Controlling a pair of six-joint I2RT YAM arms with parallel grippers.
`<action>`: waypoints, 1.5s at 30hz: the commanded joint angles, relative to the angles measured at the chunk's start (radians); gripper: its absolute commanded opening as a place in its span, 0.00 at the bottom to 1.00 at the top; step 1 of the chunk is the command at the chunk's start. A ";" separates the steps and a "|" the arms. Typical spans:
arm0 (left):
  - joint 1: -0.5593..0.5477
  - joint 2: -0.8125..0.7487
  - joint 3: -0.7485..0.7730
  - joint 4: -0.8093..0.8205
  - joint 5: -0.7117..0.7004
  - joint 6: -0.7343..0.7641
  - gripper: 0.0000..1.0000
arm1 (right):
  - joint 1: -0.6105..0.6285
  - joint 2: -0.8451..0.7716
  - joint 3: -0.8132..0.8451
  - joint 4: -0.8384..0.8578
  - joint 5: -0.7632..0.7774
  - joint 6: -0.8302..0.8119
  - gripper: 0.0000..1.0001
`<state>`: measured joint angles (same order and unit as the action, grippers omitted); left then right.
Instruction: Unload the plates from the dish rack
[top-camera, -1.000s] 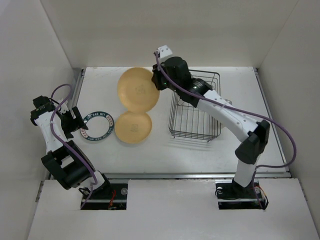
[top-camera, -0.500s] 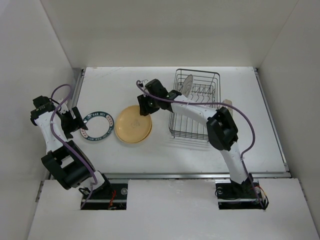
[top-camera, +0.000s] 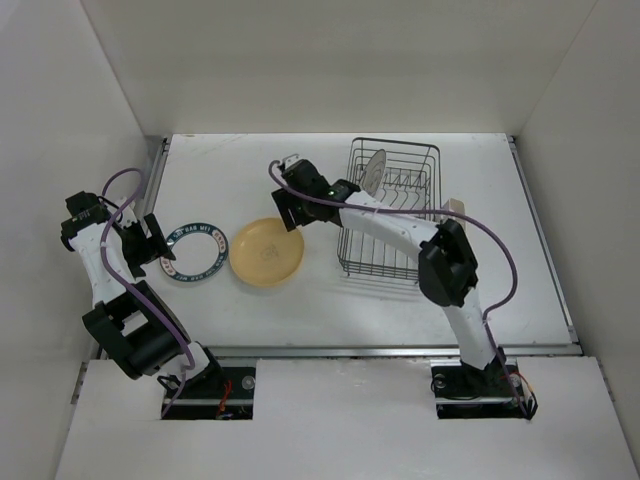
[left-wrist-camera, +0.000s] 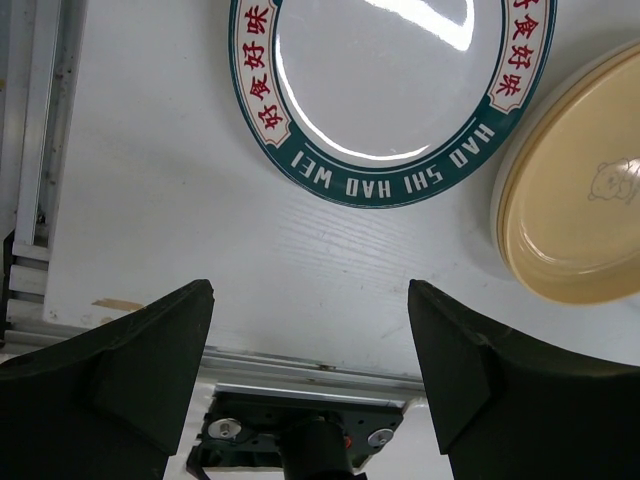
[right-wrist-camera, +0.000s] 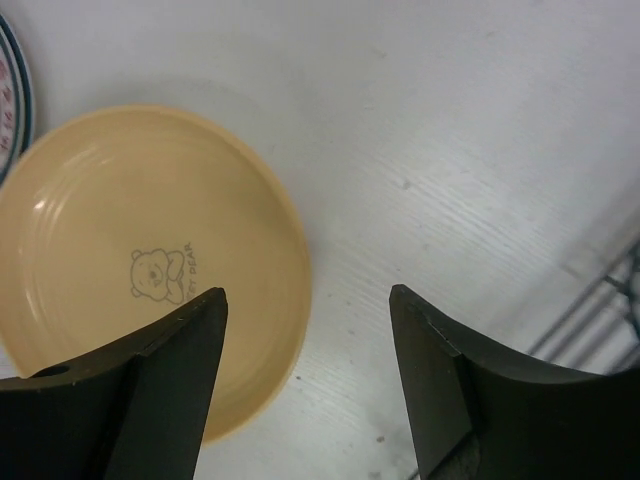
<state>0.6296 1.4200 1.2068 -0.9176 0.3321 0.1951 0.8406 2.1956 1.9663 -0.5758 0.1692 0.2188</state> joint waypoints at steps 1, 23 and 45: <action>-0.004 -0.009 0.042 -0.023 -0.001 0.010 0.76 | -0.009 -0.226 0.017 0.034 0.160 0.085 0.72; -0.004 -0.038 0.014 -0.004 -0.010 0.020 0.76 | -0.411 -0.212 -0.066 -0.142 0.240 0.343 0.51; -0.013 -0.038 0.023 -0.004 -0.010 0.020 0.76 | -0.321 -0.280 0.120 -0.220 0.647 0.102 0.00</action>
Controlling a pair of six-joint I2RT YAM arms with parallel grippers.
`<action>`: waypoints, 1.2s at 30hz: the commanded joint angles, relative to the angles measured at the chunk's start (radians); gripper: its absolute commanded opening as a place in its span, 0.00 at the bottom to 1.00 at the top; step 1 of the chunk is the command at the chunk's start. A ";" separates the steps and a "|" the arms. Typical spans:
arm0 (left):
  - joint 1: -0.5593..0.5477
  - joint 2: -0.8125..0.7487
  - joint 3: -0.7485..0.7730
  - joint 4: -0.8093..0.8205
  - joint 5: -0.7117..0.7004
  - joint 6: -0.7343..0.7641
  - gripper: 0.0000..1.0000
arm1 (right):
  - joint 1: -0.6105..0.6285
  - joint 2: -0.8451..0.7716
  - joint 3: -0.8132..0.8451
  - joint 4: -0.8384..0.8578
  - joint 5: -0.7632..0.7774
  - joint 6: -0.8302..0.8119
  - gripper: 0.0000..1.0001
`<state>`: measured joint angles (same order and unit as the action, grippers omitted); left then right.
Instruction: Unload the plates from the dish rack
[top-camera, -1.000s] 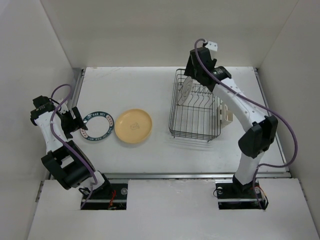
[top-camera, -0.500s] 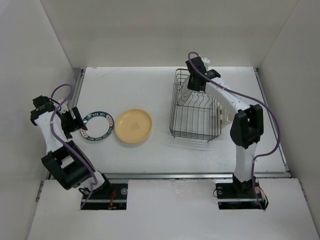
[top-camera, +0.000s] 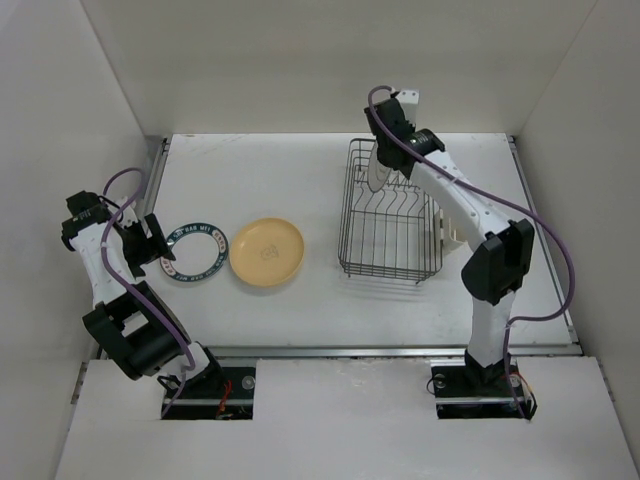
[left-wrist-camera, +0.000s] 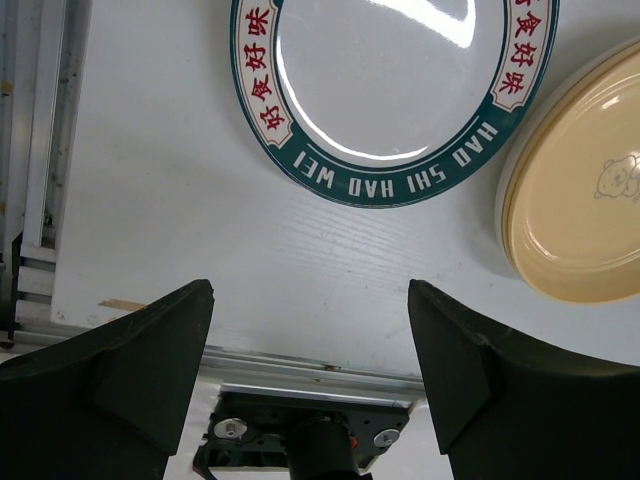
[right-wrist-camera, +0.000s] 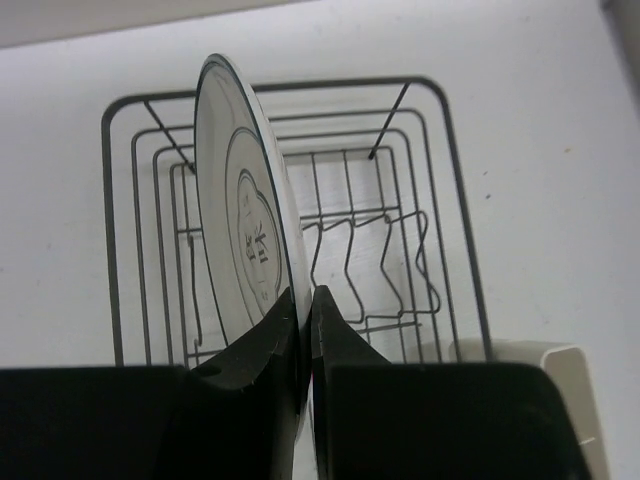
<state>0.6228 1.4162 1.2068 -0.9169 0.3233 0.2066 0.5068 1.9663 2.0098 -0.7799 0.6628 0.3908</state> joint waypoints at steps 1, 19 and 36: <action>-0.006 -0.034 0.023 -0.005 -0.001 0.008 0.76 | 0.013 -0.038 0.090 -0.027 0.171 -0.082 0.00; -0.098 -0.043 0.161 -0.247 0.562 0.347 1.00 | 0.157 -0.183 -0.161 0.440 -0.924 -0.100 0.00; -0.204 0.027 0.114 -0.252 0.567 0.425 0.85 | 0.291 0.117 -0.102 0.748 -1.428 0.069 0.00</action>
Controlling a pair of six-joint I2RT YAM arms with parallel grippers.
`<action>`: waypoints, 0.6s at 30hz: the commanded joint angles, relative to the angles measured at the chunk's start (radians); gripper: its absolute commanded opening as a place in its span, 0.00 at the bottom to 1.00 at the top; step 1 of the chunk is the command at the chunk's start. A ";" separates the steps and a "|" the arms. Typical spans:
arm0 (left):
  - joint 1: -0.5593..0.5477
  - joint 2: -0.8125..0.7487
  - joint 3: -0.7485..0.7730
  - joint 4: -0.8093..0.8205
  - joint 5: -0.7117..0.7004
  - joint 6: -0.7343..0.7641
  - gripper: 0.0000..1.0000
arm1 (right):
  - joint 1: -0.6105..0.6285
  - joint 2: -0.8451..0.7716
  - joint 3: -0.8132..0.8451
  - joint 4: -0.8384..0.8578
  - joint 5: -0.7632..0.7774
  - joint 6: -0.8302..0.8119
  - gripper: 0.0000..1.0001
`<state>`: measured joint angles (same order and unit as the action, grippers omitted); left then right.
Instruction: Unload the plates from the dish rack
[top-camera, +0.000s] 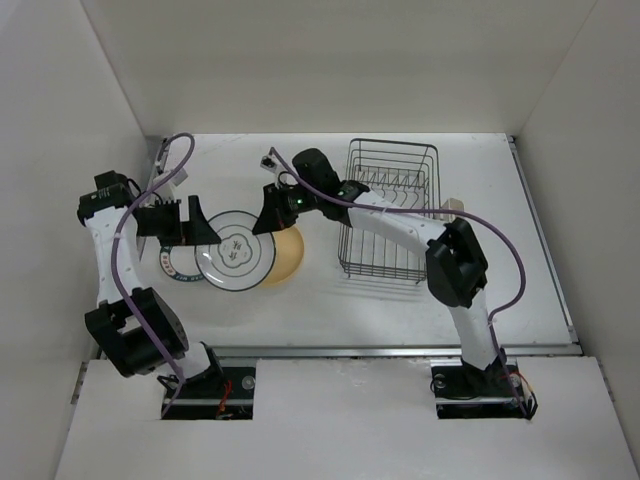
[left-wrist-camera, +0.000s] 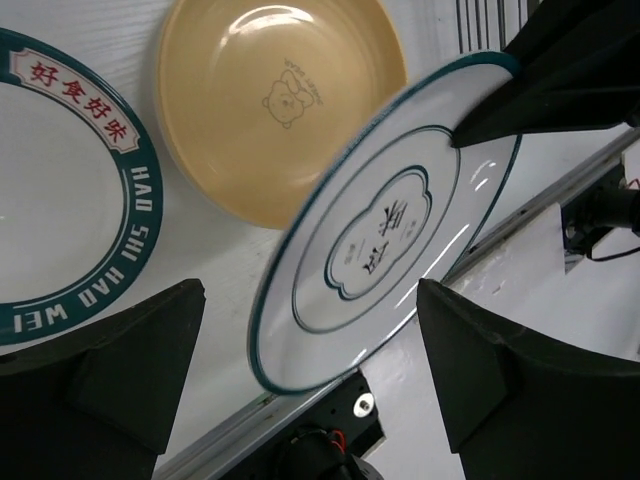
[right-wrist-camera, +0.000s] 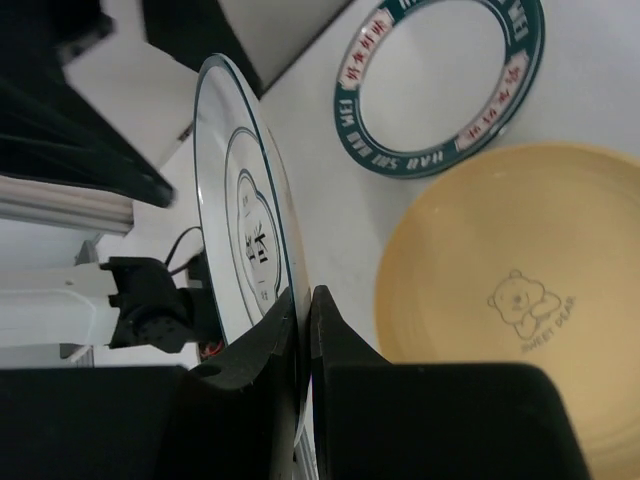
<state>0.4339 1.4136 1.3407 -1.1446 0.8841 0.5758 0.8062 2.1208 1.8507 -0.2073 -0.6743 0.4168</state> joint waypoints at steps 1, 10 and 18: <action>-0.015 0.044 -0.020 -0.024 0.006 0.056 0.83 | -0.009 -0.038 0.058 0.175 -0.091 0.043 0.00; -0.015 0.053 -0.008 -0.049 0.004 0.036 0.38 | 0.001 -0.027 0.011 0.243 -0.139 0.053 0.00; -0.015 0.053 0.014 -0.125 0.101 0.035 0.00 | 0.001 -0.018 0.012 0.237 -0.127 0.082 0.00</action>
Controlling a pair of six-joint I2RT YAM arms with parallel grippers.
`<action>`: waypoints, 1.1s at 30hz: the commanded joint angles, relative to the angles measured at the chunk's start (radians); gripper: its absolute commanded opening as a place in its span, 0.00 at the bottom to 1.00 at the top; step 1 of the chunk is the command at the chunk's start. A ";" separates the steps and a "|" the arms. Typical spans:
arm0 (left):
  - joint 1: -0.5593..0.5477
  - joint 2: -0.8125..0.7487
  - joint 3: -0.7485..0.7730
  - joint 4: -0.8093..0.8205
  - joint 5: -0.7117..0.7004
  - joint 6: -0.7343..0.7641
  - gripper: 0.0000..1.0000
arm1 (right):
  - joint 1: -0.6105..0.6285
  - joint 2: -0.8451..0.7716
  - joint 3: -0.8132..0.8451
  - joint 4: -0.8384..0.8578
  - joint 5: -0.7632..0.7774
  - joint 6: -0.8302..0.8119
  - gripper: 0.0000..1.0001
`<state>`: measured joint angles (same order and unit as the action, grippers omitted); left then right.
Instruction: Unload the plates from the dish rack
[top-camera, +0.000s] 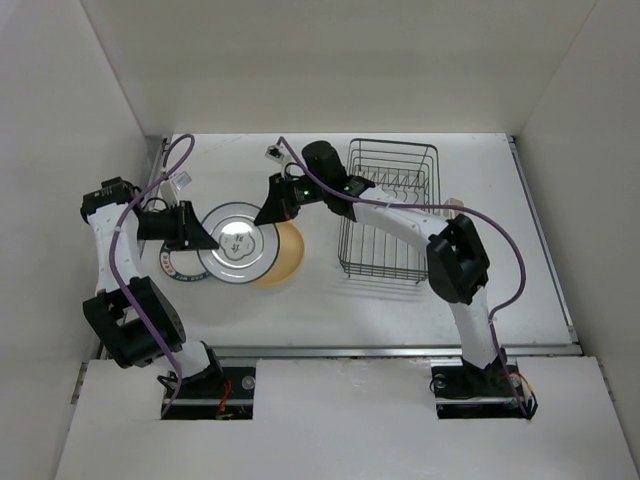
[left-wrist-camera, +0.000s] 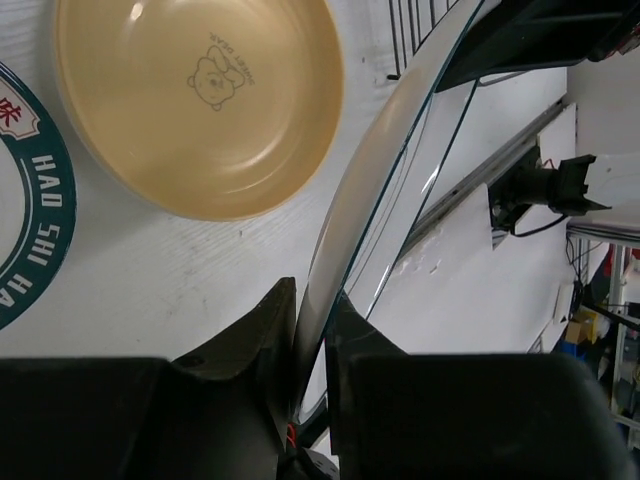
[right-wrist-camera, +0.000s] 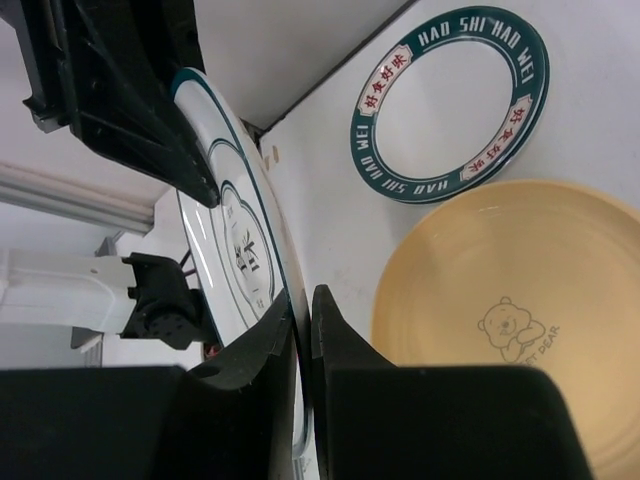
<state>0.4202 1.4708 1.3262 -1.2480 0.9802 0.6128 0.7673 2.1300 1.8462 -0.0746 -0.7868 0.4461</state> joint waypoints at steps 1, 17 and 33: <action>-0.001 -0.004 0.028 -0.022 0.005 -0.011 0.00 | 0.040 -0.027 0.016 0.086 0.010 0.052 0.00; 0.264 0.101 0.030 0.300 -0.332 -0.525 0.00 | 0.010 -0.123 -0.016 -0.076 0.469 0.052 0.70; 0.253 0.285 0.019 0.336 -0.515 -0.441 0.61 | 0.001 -0.266 -0.153 -0.057 0.463 0.031 0.70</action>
<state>0.6861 1.7248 1.2961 -0.8371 0.5068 0.1093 0.7670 1.9079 1.7123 -0.1635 -0.3283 0.4866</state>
